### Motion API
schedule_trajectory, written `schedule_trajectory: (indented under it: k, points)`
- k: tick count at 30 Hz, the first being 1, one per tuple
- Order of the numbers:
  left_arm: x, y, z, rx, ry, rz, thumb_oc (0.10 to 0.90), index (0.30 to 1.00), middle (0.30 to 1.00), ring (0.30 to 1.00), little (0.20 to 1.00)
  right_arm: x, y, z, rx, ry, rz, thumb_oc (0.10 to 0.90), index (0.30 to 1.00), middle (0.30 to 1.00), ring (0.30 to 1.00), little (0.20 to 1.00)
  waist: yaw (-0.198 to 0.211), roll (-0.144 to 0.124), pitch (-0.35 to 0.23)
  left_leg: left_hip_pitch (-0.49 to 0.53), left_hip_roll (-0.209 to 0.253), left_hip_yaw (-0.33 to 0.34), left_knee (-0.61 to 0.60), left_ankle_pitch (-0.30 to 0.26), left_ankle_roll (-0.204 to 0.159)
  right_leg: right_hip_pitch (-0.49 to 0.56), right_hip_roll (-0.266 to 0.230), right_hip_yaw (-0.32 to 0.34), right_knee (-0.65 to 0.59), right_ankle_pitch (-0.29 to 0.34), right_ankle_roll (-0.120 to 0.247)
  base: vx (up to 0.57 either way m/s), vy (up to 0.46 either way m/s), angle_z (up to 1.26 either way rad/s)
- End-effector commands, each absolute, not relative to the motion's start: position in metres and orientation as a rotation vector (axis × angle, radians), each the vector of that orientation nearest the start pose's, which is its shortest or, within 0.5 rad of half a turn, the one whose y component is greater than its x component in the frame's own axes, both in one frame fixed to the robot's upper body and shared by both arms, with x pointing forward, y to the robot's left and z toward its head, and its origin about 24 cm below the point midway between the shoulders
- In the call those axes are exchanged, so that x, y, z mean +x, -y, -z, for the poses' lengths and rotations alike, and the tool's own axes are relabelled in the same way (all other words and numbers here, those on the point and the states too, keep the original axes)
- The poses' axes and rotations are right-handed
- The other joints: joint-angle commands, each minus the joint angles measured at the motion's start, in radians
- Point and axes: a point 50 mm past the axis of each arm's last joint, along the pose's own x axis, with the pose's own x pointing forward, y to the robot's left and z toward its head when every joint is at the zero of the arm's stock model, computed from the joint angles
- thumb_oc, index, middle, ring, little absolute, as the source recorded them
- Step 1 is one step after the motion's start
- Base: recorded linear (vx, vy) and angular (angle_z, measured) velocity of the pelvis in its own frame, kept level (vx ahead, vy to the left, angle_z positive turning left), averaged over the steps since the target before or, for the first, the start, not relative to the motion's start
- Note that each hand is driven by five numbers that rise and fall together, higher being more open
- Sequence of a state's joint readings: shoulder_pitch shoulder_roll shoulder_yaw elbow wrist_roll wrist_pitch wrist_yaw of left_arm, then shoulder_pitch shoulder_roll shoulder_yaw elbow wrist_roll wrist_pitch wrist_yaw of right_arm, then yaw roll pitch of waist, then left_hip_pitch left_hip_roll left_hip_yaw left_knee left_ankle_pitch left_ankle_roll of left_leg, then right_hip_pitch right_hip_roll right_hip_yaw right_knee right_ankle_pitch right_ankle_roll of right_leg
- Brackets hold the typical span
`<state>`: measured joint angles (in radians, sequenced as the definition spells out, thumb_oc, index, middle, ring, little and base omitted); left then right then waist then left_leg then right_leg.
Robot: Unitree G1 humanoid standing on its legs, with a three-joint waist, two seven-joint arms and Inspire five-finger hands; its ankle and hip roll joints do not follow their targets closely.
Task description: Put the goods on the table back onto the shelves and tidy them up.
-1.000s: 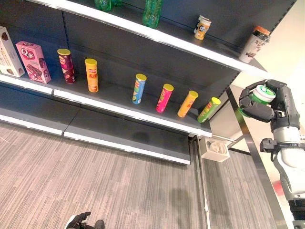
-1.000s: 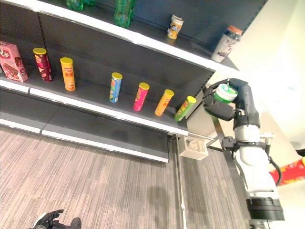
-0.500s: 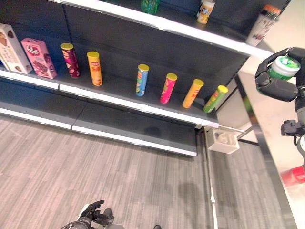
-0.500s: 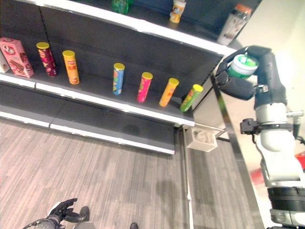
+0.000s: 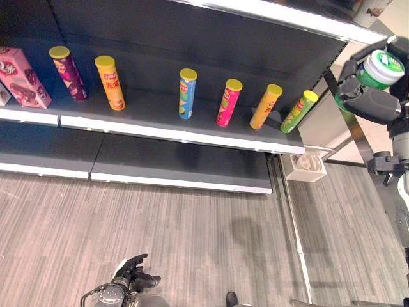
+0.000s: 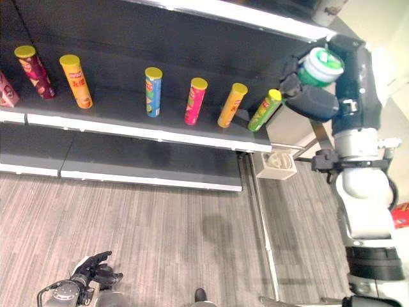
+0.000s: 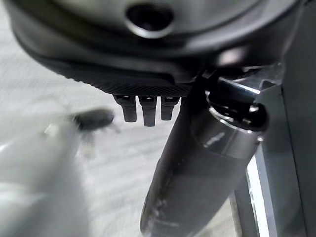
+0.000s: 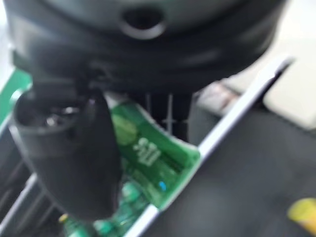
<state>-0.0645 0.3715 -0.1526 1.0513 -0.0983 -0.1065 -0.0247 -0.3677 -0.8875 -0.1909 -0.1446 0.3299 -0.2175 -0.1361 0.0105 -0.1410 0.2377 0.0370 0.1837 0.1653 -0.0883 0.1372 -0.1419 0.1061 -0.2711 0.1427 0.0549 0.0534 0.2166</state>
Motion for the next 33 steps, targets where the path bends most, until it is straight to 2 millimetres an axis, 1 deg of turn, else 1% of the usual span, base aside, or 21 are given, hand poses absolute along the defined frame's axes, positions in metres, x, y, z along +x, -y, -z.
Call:
schedule_trajectory:
  k: [1, 2, 3, 5, 6, 7, 9, 10, 12, 13, 15, 16, 18, 19, 21, 22, 25, 27, 29, 32, 33]
  points:
    - [0.168, -0.268, 0.113, 0.366, -0.822, -0.046, 0.8, 0.9, 0.9, 0.9, 0.9, 0.229, 0.272, -0.374, -0.566, 1.201, 0.242, 0.4, 0.3, 0.3, 0.3, 0.3, 0.016, 0.028, -0.123, 0.015, 0.03, 0.044, 0.001, -0.119, 0.02, -0.038, 0.109, 0.024, 0.202, -0.167, 0.006, 0.21, 0.232, -0.21]
    - [0.17, -0.267, 0.113, 0.363, -0.814, -0.046, 0.8, 0.9, 0.9, 0.9, 0.9, 0.229, 0.271, -0.379, -0.564, 1.212, 0.24, 0.4, 0.3, 0.3, 0.3, 0.3, 0.012, 0.034, -0.118, 0.028, 0.015, 0.051, 0.001, -0.132, 0.032, -0.068, 0.104, 0.03, 0.261, -0.147, 0.018, 0.14, 0.155, -0.05]
    - [0.17, -0.267, 0.113, 0.362, -0.814, -0.046, 0.8, 0.9, 0.9, 0.9, 0.9, 0.229, 0.271, -0.379, -0.564, 1.212, 0.239, 0.4, 0.3, 0.3, 0.3, 0.3, 0.012, 0.034, -0.118, 0.027, 0.014, 0.052, 0.001, -0.132, 0.032, -0.07, 0.103, 0.032, 0.263, -0.148, 0.018, 0.11, 0.142, 0.03]
    - [0.176, -0.267, 0.11, 0.365, -0.793, -0.049, 0.8, 0.9, 0.9, 0.9, 0.9, 0.228, 0.266, -0.39, -0.56, 1.247, 0.234, 0.4, 0.3, 0.3, 0.3, 0.3, -0.004, 0.046, -0.097, 0.055, -0.004, 0.055, 0.001, -0.152, 0.055, -0.14, 0.097, 0.041, 0.383, -0.055, 0.032, 0.15, 0.19, 0.01]
    - [0.18, -0.267, 0.108, 0.37, -0.78, -0.055, 0.8, 0.9, 0.9, 0.9, 0.9, 0.228, 0.266, -0.392, -0.553, 1.256, 0.238, 0.4, 0.3, 0.3, 0.3, 0.3, -0.009, 0.06, -0.084, 0.074, -0.015, 0.062, 0.001, -0.17, 0.068, -0.188, 0.08, 0.018, 0.449, -0.018, 0.033, 0.12, 0.171, -0.03]
    - [0.18, -0.267, 0.108, 0.368, -0.78, -0.055, 0.8, 0.9, 0.9, 0.9, 0.9, 0.229, 0.265, -0.392, -0.553, 1.257, 0.237, 0.4, 0.3, 0.3, 0.3, 0.3, -0.008, 0.06, -0.083, 0.074, -0.016, 0.063, 0.001, -0.171, 0.068, -0.191, 0.08, 0.02, 0.453, -0.019, 0.033, 0.19, 0.19, -0.1]
    - [0.187, -0.271, 0.101, 0.357, -0.744, -0.077, 0.8, 0.9, 0.9, 0.9, 0.9, 0.226, 0.263, -0.402, -0.582, 1.279, 0.236, 0.4, 0.3, 0.3, 0.3, 0.3, -0.006, 0.055, -0.08, 0.082, -0.04, 0.079, 0.001, -0.197, 0.067, -0.208, 0.058, -0.03, 0.318, -0.03, 0.022, 0.2, 0.094, -0.2]
    - [0.19, -0.271, 0.099, 0.364, -0.73, -0.065, 0.8, 0.9, 0.9, 0.9, 0.9, 0.226, 0.262, -0.405, -0.576, 1.29, 0.233, 0.4, 0.3, 0.3, 0.3, 0.3, -0.001, 0.046, -0.084, 0.084, -0.054, 0.091, 0.001, -0.214, 0.063, -0.23, 0.058, -0.066, 0.154, -0.065, 0.02, 0.2, 0.016, -0.17]
    - [0.192, -0.267, 0.099, 0.376, -0.724, -0.042, 0.8, 0.9, 0.9, 0.9, 0.9, 0.226, 0.265, -0.405, -0.581, 1.281, 0.246, 0.4, 0.3, 0.3, 0.3, 0.3, -0.011, 0.046, -0.09, 0.087, -0.062, 0.084, 0.001, -0.23, 0.059, -0.244, 0.06, -0.09, -0.007, -0.043, 0.03, 0.16, -0.001, -0.2]
    - [0.193, -0.267, 0.099, 0.377, -0.724, -0.041, 0.8, 0.9, 0.9, 0.9, 0.9, 0.226, 0.265, -0.405, -0.582, 1.28, 0.247, 0.4, 0.3, 0.3, 0.3, 0.3, -0.011, 0.047, -0.092, 0.086, -0.061, 0.082, 0.001, -0.231, 0.059, -0.238, 0.06, -0.094, -0.019, -0.038, 0.031, 0.11, -0.001, -0.34]
    - [0.197, -0.264, 0.098, 0.392, -0.715, -0.026, 0.8, 0.9, 0.9, 0.9, 0.9, 0.227, 0.267, -0.403, -0.6, 1.267, 0.26, 0.4, 0.3, 0.3, 0.3, 0.3, -0.025, 0.047, -0.091, 0.089, -0.062, 0.073, 0.001, -0.243, 0.051, -0.26, 0.067, -0.084, -0.122, -0.004, 0.045, 0.13, -0.016, 0.21]
    - [0.198, -0.263, 0.098, 0.393, -0.71, -0.025, 0.8, 0.9, 0.9, 0.9, 0.9, 0.226, 0.268, -0.402, -0.612, 1.259, 0.262, 0.4, 0.3, 0.3, 0.3, 0.3, -0.034, 0.045, -0.089, 0.096, -0.065, 0.067, 0.001, -0.248, 0.049, -0.273, 0.077, -0.048, -0.137, 0.008, 0.045, 0.15, -0.028, 0.48]
    - [0.197, -0.26, 0.099, 0.396, -0.711, -0.016, 0.8, 0.9, 0.9, 0.9, 0.9, 0.226, 0.269, -0.402, -0.616, 1.255, 0.261, 0.4, 0.3, 0.3, 0.3, 0.3, -0.031, 0.038, -0.09, 0.115, -0.08, 0.068, 0.001, -0.259, 0.051, -0.263, 0.074, -0.029, -0.133, 0.027, 0.045, 0.15, -0.036, 0.08]
    - [0.197, -0.259, 0.1, 0.397, -0.714, -0.011, 0.8, 0.9, 0.9, 0.9, 0.9, 0.226, 0.269, -0.403, -0.61, 1.255, 0.252, 0.4, 0.3, 0.3, 0.3, 0.3, -0.029, 0.036, -0.093, 0.124, -0.086, 0.068, 0.001, -0.267, 0.052, -0.255, 0.074, -0.03, -0.136, 0.025, 0.045, 0.14, -0.05, -0.05]
    - [0.194, -0.257, 0.102, 0.396, -0.722, -0.002, 0.8, 0.9, 0.9, 0.9, 0.9, 0.226, 0.268, -0.405, -0.606, 1.255, 0.232, 0.4, 0.3, 0.3, 0.3, 0.3, -0.015, 0.031, -0.104, 0.138, -0.094, 0.067, 0.001, -0.276, 0.05, -0.235, 0.065, -0.068, -0.141, 0.029, 0.045, 0.15, -0.071, -0.07]
    - [0.193, -0.254, 0.104, 0.387, -0.729, 0.003, 0.8, 0.9, 0.9, 0.9, 0.9, 0.229, 0.268, -0.404, -0.601, 1.241, 0.218, 0.4, 0.3, 0.3, 0.3, 0.3, -0.016, 0.033, -0.107, 0.142, -0.098, 0.062, 0.001, -0.277, 0.049, -0.226, 0.066, -0.084, -0.142, 0.027, 0.043, 0.1, -0.051, 0.01]
    - [0.19, -0.251, 0.107, 0.377, -0.743, 0.005, 0.8, 0.9, 0.9, 0.9, 0.9, 0.232, 0.263, -0.405, -0.614, 1.22, 0.175, 0.4, 0.3, 0.3, 0.3, 0.3, -0.02, 0.043, -0.118, 0.147, -0.097, 0.054, 0.001, -0.275, 0.044, -0.199, 0.074, -0.114, -0.141, 0.017, 0.037, 0.13, -0.088, 0.17]
    - [0.189, -0.249, 0.109, 0.375, -0.747, 0.01, 0.8, 0.9, 0.9, 0.9, 0.9, 0.233, 0.26, -0.406, -0.621, 1.22, 0.157, 0.4, 0.3, 0.3, 0.3, 0.3, -0.022, 0.048, -0.12, 0.148, -0.095, 0.053, 0.001, -0.275, 0.041, -0.193, 0.079, -0.118, -0.142, 0.013, 0.035, 0.1, -0.085, 0.2]
    - [0.186, -0.243, 0.113, 0.361, -0.766, 0.022, 0.8, 0.9, 0.9, 0.9, 0.9, 0.237, 0.258, -0.407, -0.643, 1.192, 0.136, 0.4, 0.3, 0.3, 0.3, 0.3, -0.021, 0.06, -0.126, 0.156, -0.092, 0.055, 0.001, -0.27, 0.03, -0.17, 0.088, -0.127, -0.142, -0.015, 0.019, 0.17, -0.136, 0.1]
    - [0.182, -0.243, 0.116, 0.355, -0.787, 0.015, 0.8, 0.9, 0.9, 0.9, 0.9, 0.24, 0.257, -0.409, -0.652, 1.177, 0.127, 0.4, 0.3, 0.3, 0.3, 0.3, -0.019, 0.067, -0.125, 0.163, -0.092, 0.055, 0.009, -0.266, 0.021, -0.147, 0.096, -0.134, -0.142, -0.036, 0.004, 0.1, -0.114, 0.06]
    - [0.177, -0.243, 0.119, 0.356, -0.81, 0.02, 0.8, 0.9, 0.9, 0.9, 0.9, 0.242, 0.256, -0.411, -0.662, 1.165, 0.122, 0.4, 0.3, 0.3, 0.3, 0.3, -0.011, 0.065, -0.117, 0.139, -0.095, 0.042, 0.079, -0.28, 0.01, -0.119, 0.099, -0.14, -0.142, -0.057, -0.014, 0.1, -0.165, 0.17]
